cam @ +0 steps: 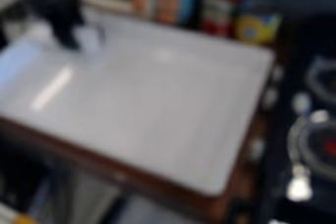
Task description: Sweep into pile
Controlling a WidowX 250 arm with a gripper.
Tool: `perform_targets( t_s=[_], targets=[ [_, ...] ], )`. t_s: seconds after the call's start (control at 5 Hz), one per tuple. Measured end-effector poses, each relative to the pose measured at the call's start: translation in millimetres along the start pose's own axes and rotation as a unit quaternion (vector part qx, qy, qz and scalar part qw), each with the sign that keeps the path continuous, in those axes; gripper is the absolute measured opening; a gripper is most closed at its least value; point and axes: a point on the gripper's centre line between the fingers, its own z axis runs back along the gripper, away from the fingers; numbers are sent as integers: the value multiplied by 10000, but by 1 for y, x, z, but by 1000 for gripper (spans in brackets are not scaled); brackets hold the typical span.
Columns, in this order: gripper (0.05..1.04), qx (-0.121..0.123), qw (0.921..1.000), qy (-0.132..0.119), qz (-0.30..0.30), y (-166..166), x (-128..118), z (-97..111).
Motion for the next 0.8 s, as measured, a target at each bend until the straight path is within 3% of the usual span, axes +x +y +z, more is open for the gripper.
perform_targets(
  t_s=[0.2,0.4,0.6,0.8],
  targets=[
    [738,25,9998,13,-201,-1,-7,3],
    [738,104,9982,122,-573,9,-20,22],
    [738,-223,9952,387,-869,9,-39,61],
    [738,-398,9908,527,-1179,16,-54,87]
  ],
)
